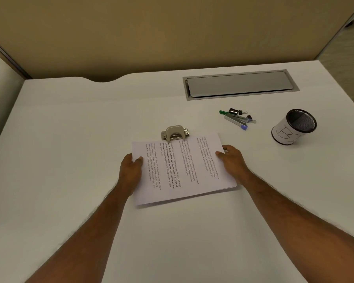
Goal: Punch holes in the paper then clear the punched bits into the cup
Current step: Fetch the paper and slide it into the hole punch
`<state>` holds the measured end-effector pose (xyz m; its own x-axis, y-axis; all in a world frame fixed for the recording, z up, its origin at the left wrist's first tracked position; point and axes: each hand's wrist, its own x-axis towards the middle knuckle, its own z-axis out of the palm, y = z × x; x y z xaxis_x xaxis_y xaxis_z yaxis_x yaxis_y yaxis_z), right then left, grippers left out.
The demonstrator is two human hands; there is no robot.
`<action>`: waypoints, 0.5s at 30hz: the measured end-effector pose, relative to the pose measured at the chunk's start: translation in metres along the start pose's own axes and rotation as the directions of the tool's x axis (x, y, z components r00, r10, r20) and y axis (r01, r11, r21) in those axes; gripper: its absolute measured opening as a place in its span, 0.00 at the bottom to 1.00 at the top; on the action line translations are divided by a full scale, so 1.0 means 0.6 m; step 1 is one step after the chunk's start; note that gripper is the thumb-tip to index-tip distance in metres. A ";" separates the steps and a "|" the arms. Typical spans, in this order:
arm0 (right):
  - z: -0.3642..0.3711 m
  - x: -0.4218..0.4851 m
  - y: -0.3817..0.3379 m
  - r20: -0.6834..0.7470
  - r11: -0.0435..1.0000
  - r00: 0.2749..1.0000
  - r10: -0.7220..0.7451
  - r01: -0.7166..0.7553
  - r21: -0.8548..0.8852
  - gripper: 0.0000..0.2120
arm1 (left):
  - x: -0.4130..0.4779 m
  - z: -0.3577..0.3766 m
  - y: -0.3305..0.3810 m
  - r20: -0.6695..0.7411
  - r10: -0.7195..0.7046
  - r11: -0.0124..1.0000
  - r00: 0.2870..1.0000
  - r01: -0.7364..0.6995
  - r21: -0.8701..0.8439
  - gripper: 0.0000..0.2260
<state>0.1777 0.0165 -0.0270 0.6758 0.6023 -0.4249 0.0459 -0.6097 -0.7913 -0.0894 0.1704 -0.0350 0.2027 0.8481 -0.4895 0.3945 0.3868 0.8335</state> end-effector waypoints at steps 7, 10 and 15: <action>-0.004 -0.001 -0.003 0.002 1.000 1.000 0.015 -0.015 -0.001 0.15 | 0.004 -0.007 -0.005 0.050 -0.052 0.997 0.997 0.055 -0.049 0.11; -0.006 -0.001 -0.001 0.014 1.000 1.000 0.025 -0.025 -0.013 0.15 | 0.005 -0.011 -0.004 0.075 -0.079 0.996 0.994 0.082 -0.045 0.12; -0.004 0.009 -0.010 0.003 1.000 1.000 0.026 -0.026 0.015 0.16 | 0.011 -0.014 0.002 0.085 -0.096 0.994 0.992 0.101 -0.051 0.12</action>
<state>0.1829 0.0221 -0.0233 0.6749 0.5874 -0.4467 0.0169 -0.6175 -0.7864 -0.0948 0.1794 -0.0349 0.2395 0.7730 -0.5875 0.3666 0.4883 0.7919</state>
